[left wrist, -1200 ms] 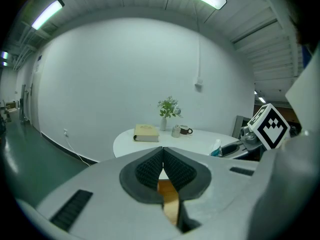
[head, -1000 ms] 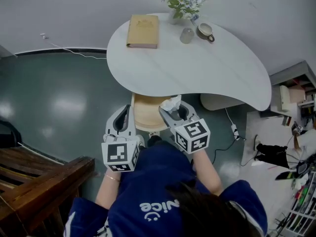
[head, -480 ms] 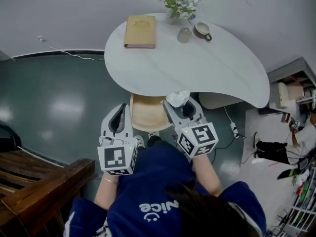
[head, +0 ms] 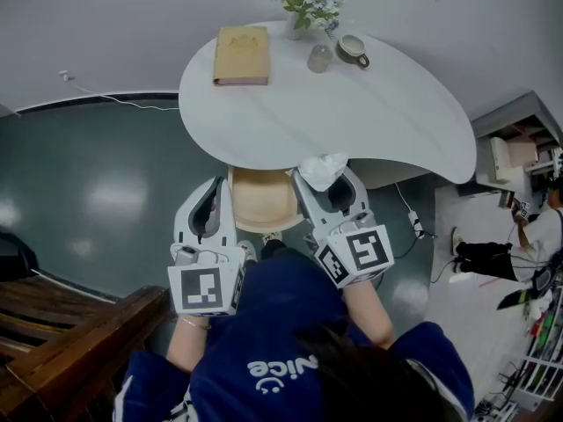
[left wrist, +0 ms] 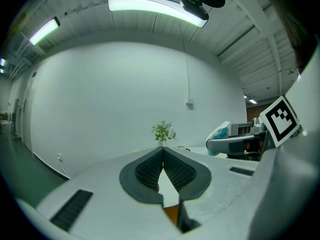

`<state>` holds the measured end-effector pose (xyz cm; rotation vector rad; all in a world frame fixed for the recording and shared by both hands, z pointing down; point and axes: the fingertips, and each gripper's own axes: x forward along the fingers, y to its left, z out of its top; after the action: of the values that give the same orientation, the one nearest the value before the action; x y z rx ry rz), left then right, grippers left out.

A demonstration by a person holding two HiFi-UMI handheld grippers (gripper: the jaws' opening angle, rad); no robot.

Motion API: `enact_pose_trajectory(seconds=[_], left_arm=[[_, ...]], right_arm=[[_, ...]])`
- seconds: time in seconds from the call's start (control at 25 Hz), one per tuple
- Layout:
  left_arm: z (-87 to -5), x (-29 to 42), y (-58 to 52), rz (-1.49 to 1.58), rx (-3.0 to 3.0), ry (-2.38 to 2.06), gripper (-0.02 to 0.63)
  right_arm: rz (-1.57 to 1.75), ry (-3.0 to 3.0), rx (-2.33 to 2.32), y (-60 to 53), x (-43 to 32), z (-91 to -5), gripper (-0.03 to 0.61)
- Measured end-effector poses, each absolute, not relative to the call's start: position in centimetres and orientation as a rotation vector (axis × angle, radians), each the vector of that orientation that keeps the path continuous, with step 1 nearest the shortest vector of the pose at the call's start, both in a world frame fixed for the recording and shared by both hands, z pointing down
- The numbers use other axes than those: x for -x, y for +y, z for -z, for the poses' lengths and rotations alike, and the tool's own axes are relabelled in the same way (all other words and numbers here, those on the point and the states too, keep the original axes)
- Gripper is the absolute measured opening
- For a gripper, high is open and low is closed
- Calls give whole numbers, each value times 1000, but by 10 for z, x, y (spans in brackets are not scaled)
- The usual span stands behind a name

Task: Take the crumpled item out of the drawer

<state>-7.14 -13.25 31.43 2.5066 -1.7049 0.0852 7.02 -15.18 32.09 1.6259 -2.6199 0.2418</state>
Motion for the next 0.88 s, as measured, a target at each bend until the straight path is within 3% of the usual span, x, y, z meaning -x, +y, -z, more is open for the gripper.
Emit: enact_pose_trajectory(seconds=[0.88], left_arm=[[-318, 69, -136, -127, -2524, -1711, 5]], right_arm=[[-100, -2590, -1652, -148, -65, -315, 198]])
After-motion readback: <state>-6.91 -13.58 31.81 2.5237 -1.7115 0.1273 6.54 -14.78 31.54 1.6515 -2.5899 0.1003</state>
